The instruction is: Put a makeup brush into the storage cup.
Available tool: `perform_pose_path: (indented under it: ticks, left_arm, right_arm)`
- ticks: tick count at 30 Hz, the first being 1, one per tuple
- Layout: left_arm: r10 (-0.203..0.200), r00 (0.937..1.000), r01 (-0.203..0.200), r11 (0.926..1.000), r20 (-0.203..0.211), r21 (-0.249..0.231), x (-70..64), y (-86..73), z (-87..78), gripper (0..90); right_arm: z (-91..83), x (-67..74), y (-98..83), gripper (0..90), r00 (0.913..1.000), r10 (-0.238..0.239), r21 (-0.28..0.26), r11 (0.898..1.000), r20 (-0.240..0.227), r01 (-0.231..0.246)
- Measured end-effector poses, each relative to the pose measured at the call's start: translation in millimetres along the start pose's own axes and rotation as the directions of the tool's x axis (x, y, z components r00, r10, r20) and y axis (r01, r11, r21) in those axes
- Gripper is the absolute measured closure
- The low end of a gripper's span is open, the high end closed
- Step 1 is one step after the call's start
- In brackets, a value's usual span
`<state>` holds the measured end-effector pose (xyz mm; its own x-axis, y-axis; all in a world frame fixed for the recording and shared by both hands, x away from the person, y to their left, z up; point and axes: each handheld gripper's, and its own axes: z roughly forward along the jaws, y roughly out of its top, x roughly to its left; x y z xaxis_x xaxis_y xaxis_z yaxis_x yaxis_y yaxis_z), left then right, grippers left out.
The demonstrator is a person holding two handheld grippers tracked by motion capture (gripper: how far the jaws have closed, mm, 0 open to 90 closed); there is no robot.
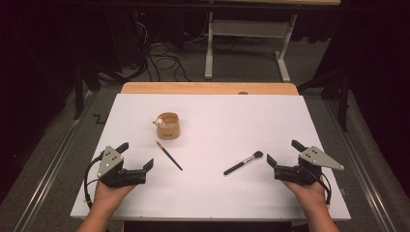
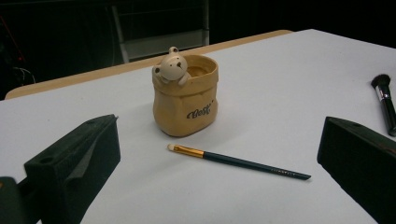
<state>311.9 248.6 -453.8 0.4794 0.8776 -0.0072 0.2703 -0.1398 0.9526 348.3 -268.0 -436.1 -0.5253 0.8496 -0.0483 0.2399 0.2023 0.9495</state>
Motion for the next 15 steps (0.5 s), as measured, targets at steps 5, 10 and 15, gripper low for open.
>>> perform_pose_path:
  ticks: [5, 10, 15]
  left_arm:
    - [-0.003, 1.0000, 0.003, 0.9999, -0.002, 0.016, 0.4, -0.8, 1.4, 0.1]
    - [-0.004, 1.0000, 0.004, 0.9987, -0.004, 0.051, 1.3, -2.7, 4.5, 0.1]
    - [-0.012, 0.9999, 0.012, 0.9965, -0.010, 0.082, 2.5, -3.9, 7.1, 0.1]
  right_arm:
    - [0.2, 0.1, -0.3, 0.6, 1.0000, 0.002, 0.002, 1.000, 0.000, -0.002]
    - [0.8, 0.2, -0.4, 0.5, 1.0000, 0.001, 0.004, 1.000, 0.000, -0.001]
    - [0.6, 0.3, -1.0, 0.5, 1.0000, -0.003, 0.007, 1.000, 0.002, 0.002]
